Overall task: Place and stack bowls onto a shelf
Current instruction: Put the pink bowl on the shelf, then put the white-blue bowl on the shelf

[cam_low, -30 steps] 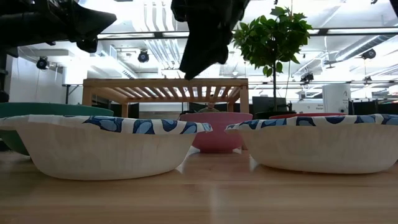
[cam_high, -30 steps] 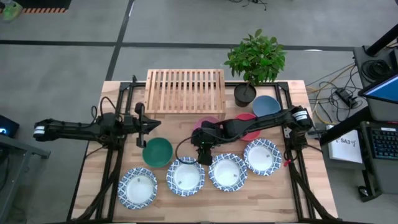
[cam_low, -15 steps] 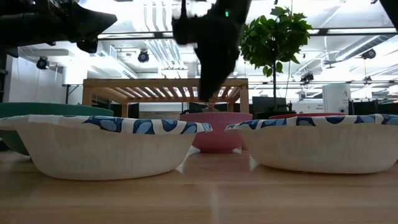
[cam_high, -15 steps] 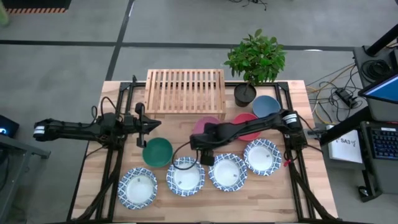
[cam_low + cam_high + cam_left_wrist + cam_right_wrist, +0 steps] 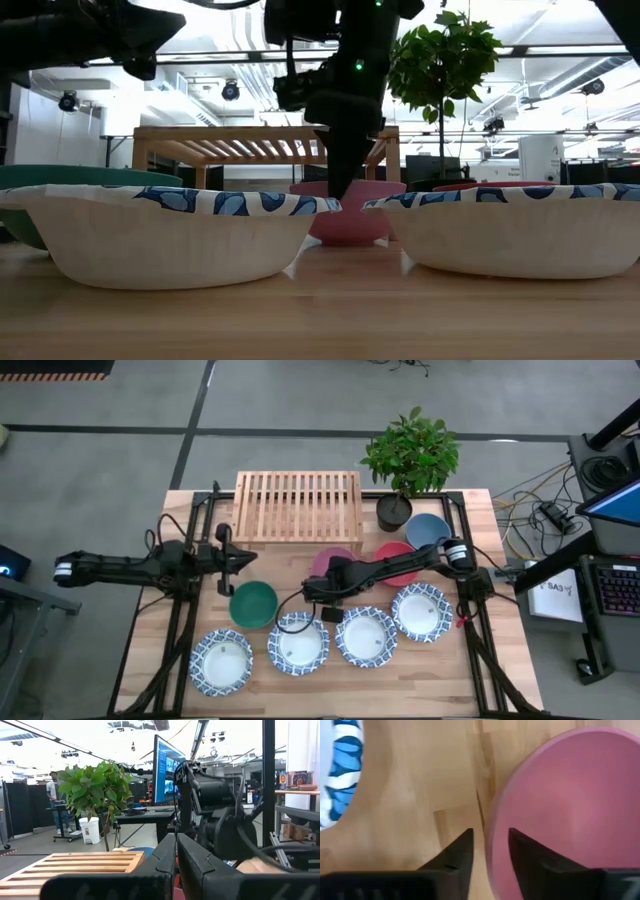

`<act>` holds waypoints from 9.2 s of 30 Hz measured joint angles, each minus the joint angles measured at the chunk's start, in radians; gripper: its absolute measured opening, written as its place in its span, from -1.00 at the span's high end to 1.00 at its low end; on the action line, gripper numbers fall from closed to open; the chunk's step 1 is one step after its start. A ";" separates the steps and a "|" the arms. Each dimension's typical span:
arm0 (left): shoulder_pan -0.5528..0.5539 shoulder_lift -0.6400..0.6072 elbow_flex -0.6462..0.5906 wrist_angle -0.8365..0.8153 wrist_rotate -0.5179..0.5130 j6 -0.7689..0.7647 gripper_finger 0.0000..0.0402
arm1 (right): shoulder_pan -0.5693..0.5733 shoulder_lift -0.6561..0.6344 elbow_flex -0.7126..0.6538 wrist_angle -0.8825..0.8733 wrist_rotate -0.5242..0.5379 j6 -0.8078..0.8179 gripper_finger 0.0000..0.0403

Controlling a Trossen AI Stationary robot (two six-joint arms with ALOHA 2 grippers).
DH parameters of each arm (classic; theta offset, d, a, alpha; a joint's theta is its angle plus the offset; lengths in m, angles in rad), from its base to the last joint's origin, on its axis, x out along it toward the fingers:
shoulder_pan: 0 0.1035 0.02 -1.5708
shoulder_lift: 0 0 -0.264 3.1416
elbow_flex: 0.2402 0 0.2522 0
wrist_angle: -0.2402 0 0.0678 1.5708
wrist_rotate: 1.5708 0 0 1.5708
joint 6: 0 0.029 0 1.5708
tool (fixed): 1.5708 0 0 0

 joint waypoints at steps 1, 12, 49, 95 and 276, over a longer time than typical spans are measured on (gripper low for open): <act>0.000 0.000 0.004 0.000 0.000 -0.007 1.00 | 0.000 0.000 0.000 0.000 -0.003 0.000 0.63; 0.000 -0.009 0.020 -0.001 0.001 -0.051 1.00 | 0.019 -0.039 0.028 -0.014 -0.086 -0.058 0.95; 0.000 -0.095 0.021 -0.009 0.029 -0.121 1.00 | -0.188 -0.121 0.496 -0.199 0.158 -0.627 0.96; 0.000 -0.094 0.019 -0.017 0.027 -0.120 1.00 | -0.333 -0.045 0.541 -0.273 0.108 -0.560 0.28; 0.940 0.917 1.279 -1.485 0.036 -0.164 0.90 | 0.183 -1.246 -1.133 0.987 -0.072 -0.501 0.40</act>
